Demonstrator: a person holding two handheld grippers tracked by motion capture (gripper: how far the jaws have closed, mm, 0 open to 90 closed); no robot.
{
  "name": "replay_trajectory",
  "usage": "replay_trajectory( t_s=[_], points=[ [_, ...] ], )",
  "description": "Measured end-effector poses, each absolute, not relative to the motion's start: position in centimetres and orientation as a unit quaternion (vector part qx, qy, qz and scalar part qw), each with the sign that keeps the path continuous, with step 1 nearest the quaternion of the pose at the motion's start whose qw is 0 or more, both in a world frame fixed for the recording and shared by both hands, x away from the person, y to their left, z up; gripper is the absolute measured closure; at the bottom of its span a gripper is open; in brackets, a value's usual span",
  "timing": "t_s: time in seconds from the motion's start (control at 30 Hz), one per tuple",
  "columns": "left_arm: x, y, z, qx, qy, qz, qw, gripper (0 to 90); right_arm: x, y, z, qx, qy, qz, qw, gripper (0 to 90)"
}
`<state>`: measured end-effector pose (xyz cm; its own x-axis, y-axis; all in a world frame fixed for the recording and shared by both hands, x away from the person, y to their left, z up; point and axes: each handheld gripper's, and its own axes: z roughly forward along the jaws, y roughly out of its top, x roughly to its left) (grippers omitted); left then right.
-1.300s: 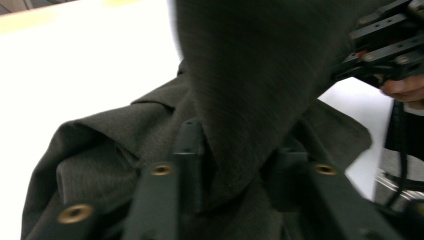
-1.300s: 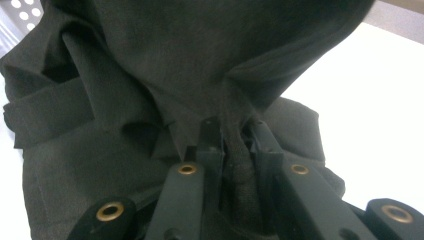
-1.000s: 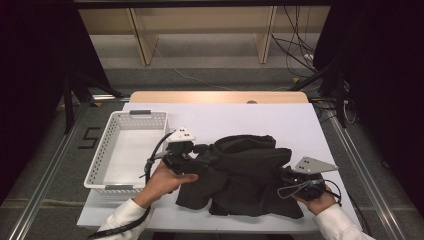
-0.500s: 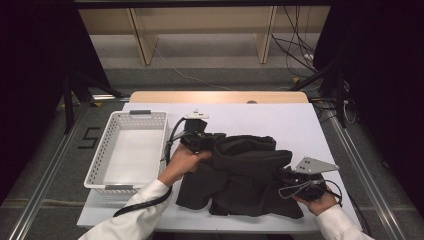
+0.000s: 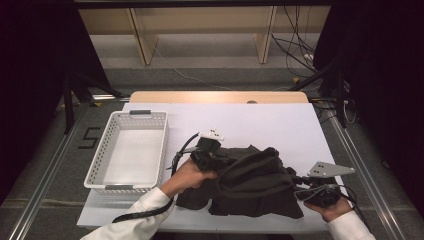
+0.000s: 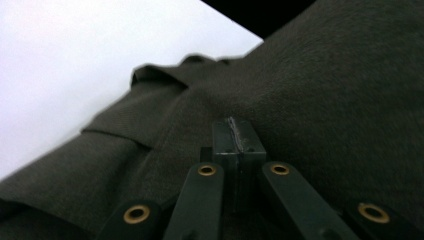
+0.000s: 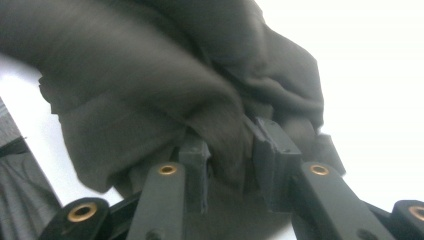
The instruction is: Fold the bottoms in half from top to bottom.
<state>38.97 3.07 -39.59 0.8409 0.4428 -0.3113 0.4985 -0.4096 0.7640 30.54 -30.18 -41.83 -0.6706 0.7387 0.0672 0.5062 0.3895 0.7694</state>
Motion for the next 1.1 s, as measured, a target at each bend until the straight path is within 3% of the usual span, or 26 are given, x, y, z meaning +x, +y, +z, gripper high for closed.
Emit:
replay_trajectory(
  t_s=[0.33,0.5,0.6,0.83,1.1],
  points=[
    [37.7,3.2,-40.8,0.855,0.270,-0.023,0.442,89.1,30.1,-31.6,-39.9,0.408,0.836,0.353,0.103,70.2],
    [37.9,3.5,-40.9,0.851,0.283,-0.015,0.441,89.1,29.8,-32.2,-37.8,0.439,0.809,0.367,0.135,72.2],
    [37.9,3.5,-40.7,0.847,0.289,-0.008,0.447,89.1,30.9,-31.3,-37.2,0.454,0.789,0.383,0.156,75.8],
    [37.9,2.9,-38.9,0.831,0.290,0.005,0.475,89.1,35.1,-27.6,-35.7,0.421,0.801,0.399,0.147,89.7],
    [35.7,1.4,-39.6,0.858,0.238,-0.024,0.455,89.1,35.5,-24.5,-36.8,0.373,0.842,0.378,0.094,90.0]
  ],
)
